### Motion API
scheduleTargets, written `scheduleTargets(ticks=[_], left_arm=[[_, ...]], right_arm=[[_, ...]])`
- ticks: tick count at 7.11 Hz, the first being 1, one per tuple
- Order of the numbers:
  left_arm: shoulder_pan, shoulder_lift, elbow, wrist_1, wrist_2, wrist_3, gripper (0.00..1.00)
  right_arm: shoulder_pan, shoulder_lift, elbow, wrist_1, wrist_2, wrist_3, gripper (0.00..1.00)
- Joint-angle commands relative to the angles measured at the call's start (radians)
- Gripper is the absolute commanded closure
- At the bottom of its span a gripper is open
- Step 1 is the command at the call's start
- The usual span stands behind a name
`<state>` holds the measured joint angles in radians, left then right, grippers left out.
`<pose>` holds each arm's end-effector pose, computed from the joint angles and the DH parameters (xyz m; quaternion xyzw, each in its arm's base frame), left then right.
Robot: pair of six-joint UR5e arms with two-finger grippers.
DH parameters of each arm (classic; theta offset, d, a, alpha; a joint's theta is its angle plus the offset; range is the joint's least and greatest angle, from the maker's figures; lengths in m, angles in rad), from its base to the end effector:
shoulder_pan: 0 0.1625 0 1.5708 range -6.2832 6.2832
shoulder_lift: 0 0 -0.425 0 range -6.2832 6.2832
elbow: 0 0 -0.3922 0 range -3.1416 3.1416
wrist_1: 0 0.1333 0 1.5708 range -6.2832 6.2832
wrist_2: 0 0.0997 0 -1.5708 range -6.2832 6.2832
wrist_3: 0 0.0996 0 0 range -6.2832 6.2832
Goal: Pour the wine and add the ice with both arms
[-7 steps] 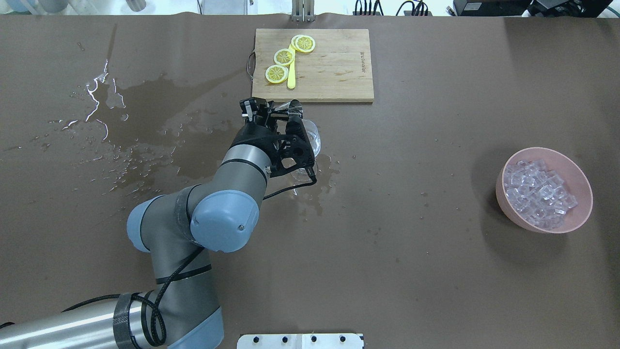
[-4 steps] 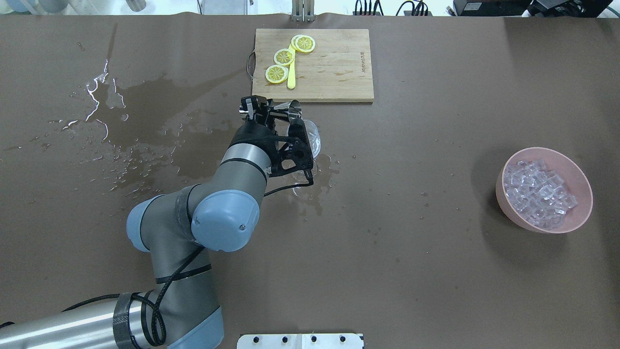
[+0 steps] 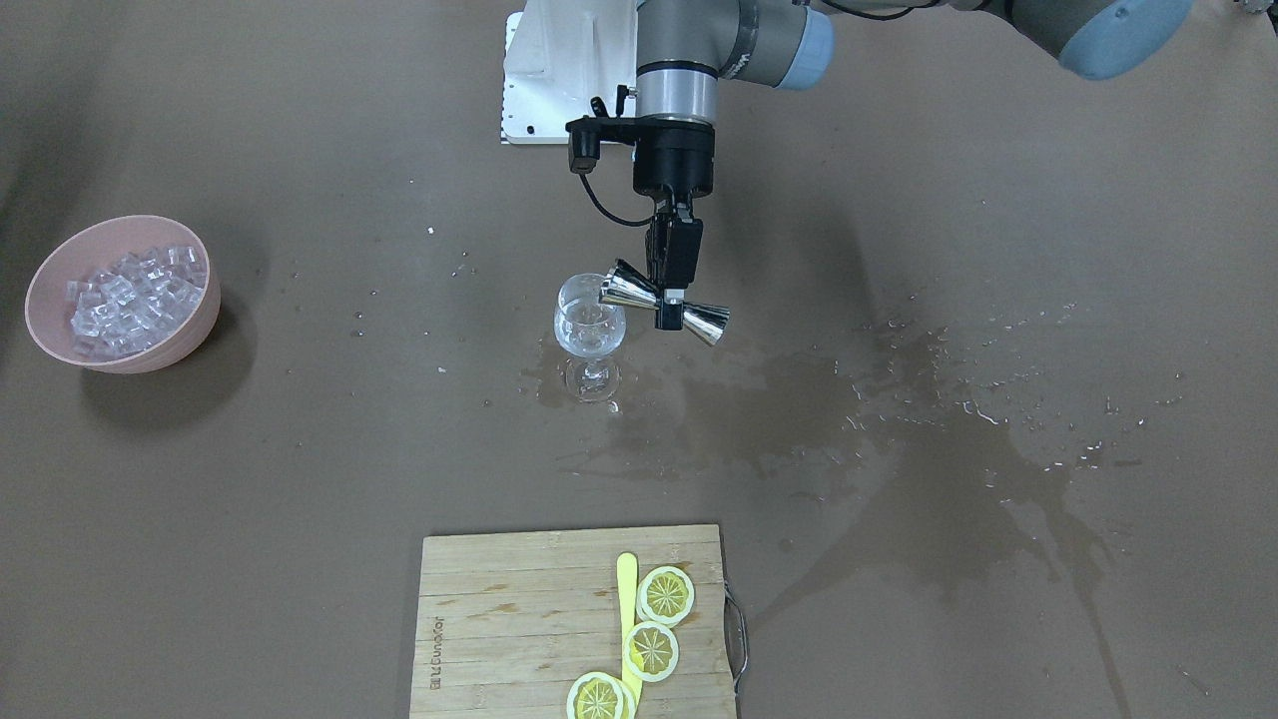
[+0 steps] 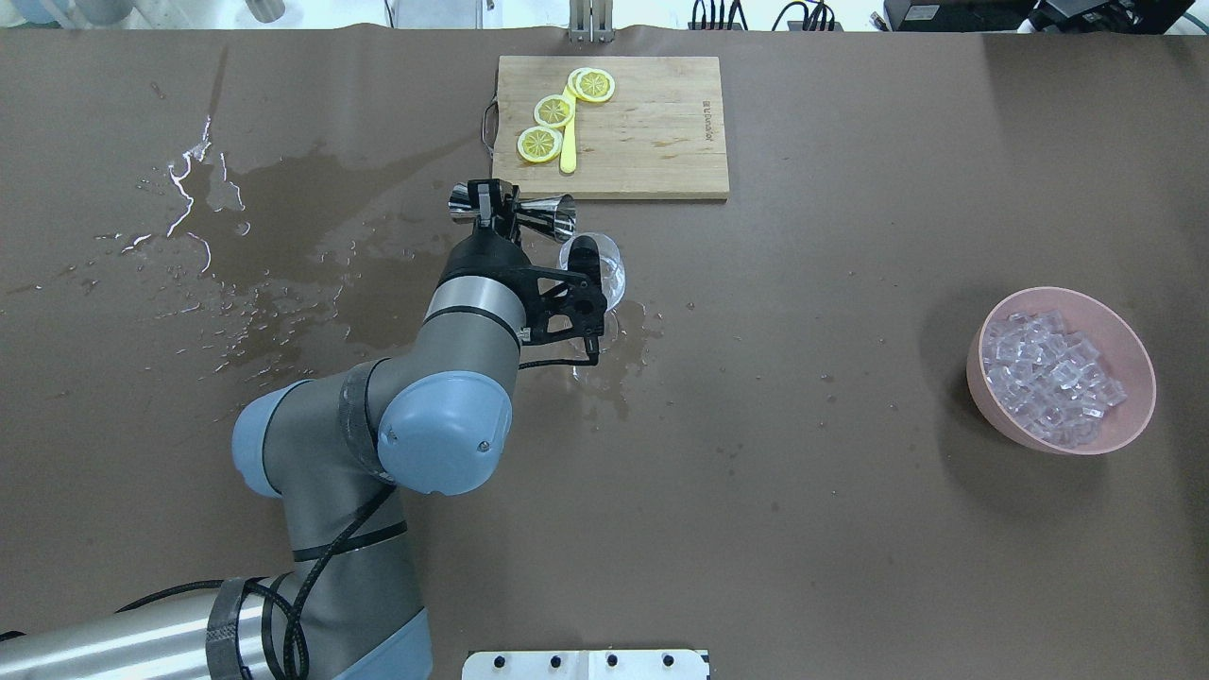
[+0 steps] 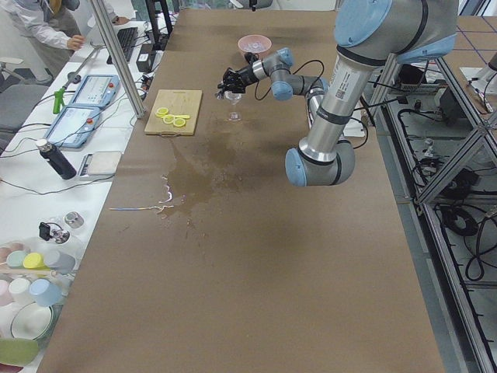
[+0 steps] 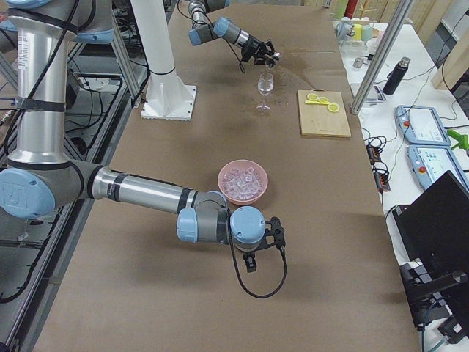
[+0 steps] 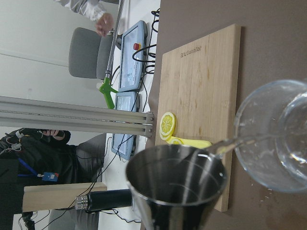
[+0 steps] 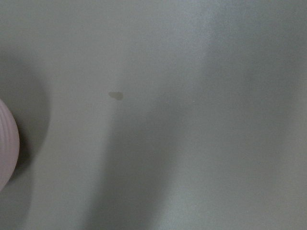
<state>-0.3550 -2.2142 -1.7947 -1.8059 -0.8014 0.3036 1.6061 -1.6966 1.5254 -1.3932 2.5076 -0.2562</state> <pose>0.5086 -0.4046 0.1468 0.5766 -0.0732 0.4013 0.7079 0.0683 -0.4311 0.7093 0.0684 -0.4463 -0.0998 0.8867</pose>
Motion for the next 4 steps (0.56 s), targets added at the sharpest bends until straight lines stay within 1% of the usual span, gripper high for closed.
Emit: scheduleTargets(ticks=[1, 2, 4], left_arm=[[0.004, -0.031, -0.003, 0.084, 0.007, 0.005, 1.0], [0.005, -0.062, -0.003, 0.124, 0.04, 0.085, 1.0], [0.024, -0.064, 0.001, 0.135, 0.08, 0.12, 1.0]], right_arm=[[0.0, 0.0, -0.011, 0.0, 0.003, 0.0, 0.0], [0.0, 0.0, -0.013, 0.0, 0.013, 0.0, 0.0], [0.0, -0.002, -0.013, 0.0, 0.023, 0.0, 0.0]])
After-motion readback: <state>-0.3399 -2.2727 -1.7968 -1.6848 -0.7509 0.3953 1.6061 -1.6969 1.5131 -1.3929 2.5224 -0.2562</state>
